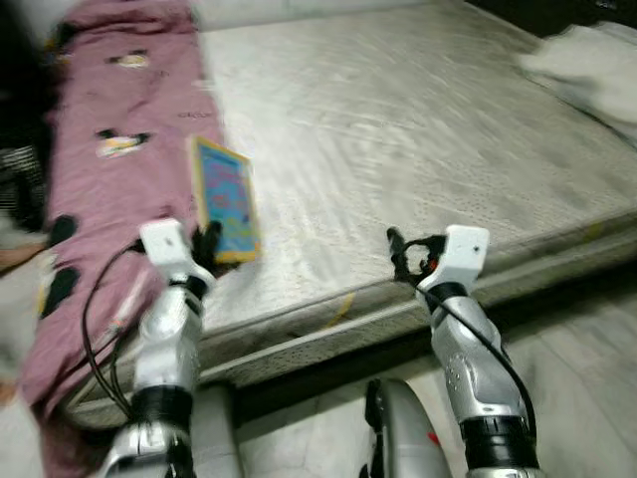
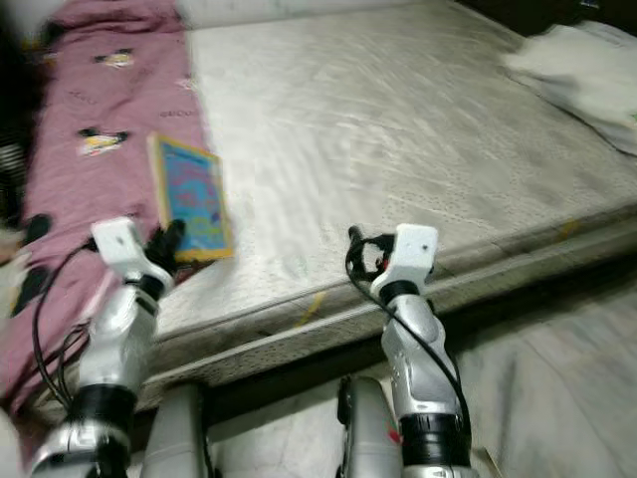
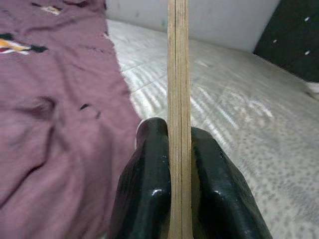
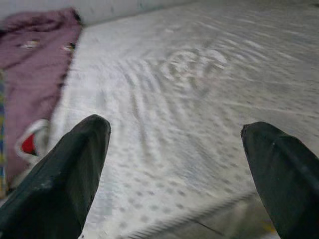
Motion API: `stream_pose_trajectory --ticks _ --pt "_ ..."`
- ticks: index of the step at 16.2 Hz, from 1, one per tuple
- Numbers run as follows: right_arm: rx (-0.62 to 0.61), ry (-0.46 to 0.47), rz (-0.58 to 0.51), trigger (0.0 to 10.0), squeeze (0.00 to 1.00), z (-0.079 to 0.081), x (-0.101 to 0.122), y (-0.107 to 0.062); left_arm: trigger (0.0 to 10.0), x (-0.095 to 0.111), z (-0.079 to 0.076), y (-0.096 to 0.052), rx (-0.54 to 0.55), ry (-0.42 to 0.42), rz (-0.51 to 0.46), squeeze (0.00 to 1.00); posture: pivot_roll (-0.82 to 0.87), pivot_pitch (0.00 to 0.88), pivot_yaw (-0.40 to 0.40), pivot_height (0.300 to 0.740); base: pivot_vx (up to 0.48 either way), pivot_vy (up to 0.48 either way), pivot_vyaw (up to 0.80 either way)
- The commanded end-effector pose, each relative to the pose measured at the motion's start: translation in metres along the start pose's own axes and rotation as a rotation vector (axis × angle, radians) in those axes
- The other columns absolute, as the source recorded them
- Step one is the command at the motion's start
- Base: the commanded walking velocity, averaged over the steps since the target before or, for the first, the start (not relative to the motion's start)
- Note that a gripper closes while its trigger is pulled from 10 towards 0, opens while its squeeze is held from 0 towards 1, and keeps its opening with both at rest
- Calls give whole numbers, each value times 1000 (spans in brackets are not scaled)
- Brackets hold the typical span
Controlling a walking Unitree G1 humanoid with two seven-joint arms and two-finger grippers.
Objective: Clean up the room
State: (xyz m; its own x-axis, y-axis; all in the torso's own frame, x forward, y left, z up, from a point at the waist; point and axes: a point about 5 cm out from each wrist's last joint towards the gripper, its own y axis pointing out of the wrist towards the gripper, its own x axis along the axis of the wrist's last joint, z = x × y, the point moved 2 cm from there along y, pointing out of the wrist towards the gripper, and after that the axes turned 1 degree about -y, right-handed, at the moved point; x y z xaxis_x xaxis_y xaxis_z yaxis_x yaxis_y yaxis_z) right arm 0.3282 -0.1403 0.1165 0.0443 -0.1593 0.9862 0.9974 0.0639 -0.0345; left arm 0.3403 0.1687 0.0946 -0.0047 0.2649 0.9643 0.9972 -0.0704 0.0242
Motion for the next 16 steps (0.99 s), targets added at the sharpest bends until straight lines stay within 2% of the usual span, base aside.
stream_pose_trajectory --ticks 1,3,4,5,9,13,16 --pt "-17 15 3 10000 0 -2 -2 0 0 15 -4 1 -13 42 -56 0 -2 0 39 545 0 0 0" --pt "-11 29 -12 10000 0 3 -1 1 0 14 0 -12 18 108 -57 0 6 0 48 545 0 0 0" --pt "7 41 -45 10000 0 8 2 0 3490 13 2 -16 34 160 -52 0 14 0 52 545 0 0 0" --pt "10 51 -59 10000 0 9 3 0 10000 17 -1 -20 49 190 -51 0 19 0 53 545 0 0 0" --pt "2 77 -62 10000 0 12 1 2 10000 19 -10 -23 27 215 -42 0 16 0 59 583 0 0 0" --pt "2 77 -70 10000 0 12 1 2 10000 20 -11 -25 36 225 -30 0 16 0 59 621 0 0 0" --pt "-10 49 -68 10000 0 5 4 -4 10000 10 -22 -27 7 173 13 0 -19 0 41 651 0 0 0"
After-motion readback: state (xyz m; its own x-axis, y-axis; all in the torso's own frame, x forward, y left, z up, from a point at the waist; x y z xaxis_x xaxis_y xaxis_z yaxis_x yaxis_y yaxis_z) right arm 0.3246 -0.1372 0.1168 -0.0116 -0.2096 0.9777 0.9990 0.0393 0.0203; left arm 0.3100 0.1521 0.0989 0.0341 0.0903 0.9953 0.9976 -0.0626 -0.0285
